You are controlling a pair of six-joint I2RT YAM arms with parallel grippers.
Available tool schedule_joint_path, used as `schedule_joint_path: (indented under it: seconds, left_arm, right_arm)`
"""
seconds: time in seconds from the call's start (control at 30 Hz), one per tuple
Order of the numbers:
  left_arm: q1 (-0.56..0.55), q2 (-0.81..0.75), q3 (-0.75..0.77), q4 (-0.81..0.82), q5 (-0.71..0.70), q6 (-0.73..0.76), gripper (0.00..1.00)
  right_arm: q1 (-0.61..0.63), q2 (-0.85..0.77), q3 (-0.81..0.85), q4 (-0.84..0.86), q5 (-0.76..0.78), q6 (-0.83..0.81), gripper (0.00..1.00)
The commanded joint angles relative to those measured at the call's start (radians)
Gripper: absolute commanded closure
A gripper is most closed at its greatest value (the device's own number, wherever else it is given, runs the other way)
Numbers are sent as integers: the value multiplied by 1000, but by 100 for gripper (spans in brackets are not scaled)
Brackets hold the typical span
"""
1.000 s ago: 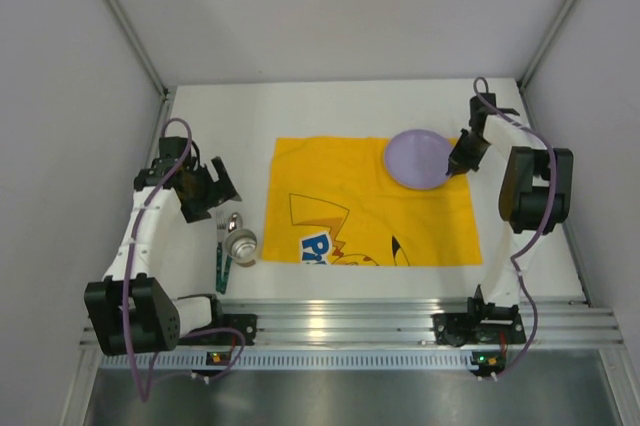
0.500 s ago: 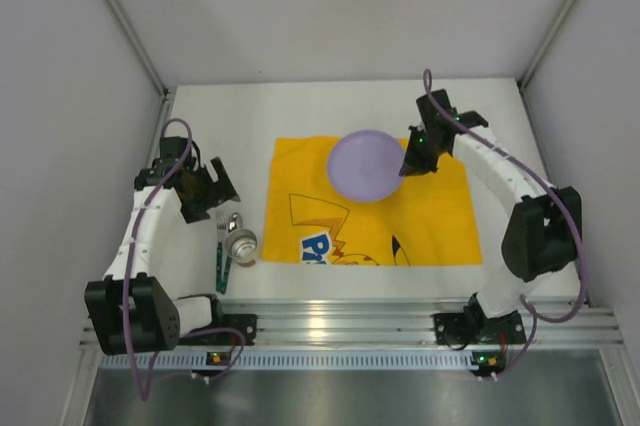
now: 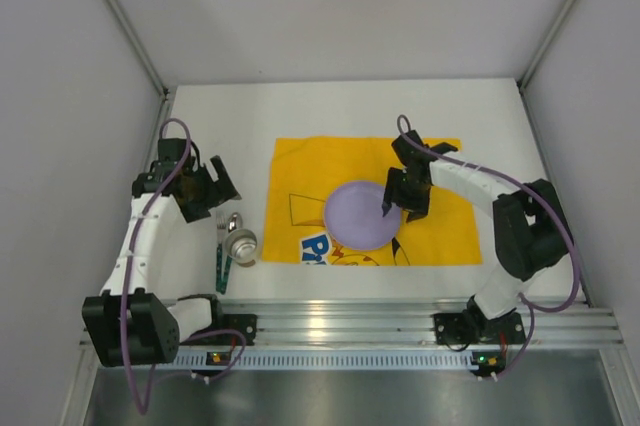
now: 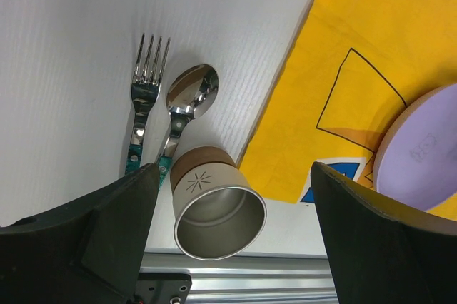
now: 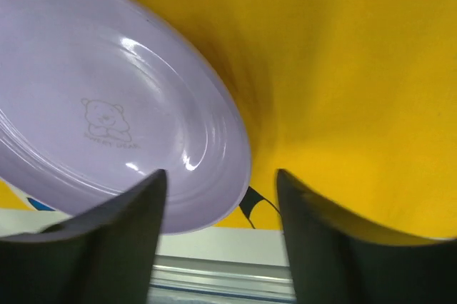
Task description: Set the dinner table for one person
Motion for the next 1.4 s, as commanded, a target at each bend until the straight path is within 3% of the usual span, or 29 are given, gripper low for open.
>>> schedule_joint_path:
  seconds: [0.0,0.07,0.2,0.37,0.57,0.7,1.03,1.37]
  left_arm:
    - [-4,-46,-6,-11,12,-7,8]
    - [-4,-55,-13,-14,13,-8,8]
    - [-4,-70,-14,-17,10,-10,8]
    - [-4,-89,-36,-2,-7,-13,8]
    - [-3,-89,-8,-33,-112,-22,6]
    - [-1,-98,1,-85,-253,-53,2]
    - [4,-118,17,-119,-338,-71,2]
    - [5,-106,29,-99,-338,-64,2]
  right_arm:
    - [18,-25,80,29,55,-24,30]
    - [17,-25,121,-8,100,-40,18]
    - [72,-78,263,-114,144,-64,16]
    - [267,-120,352,-40,-26,-42,16]
    - [491,50,430,58,-120,41,22]
    - [590,229,600,66,-175,46,23]
    - [655,471,826,78,-244,52,25]
    - [669,610,976,-37,-56,77,37]
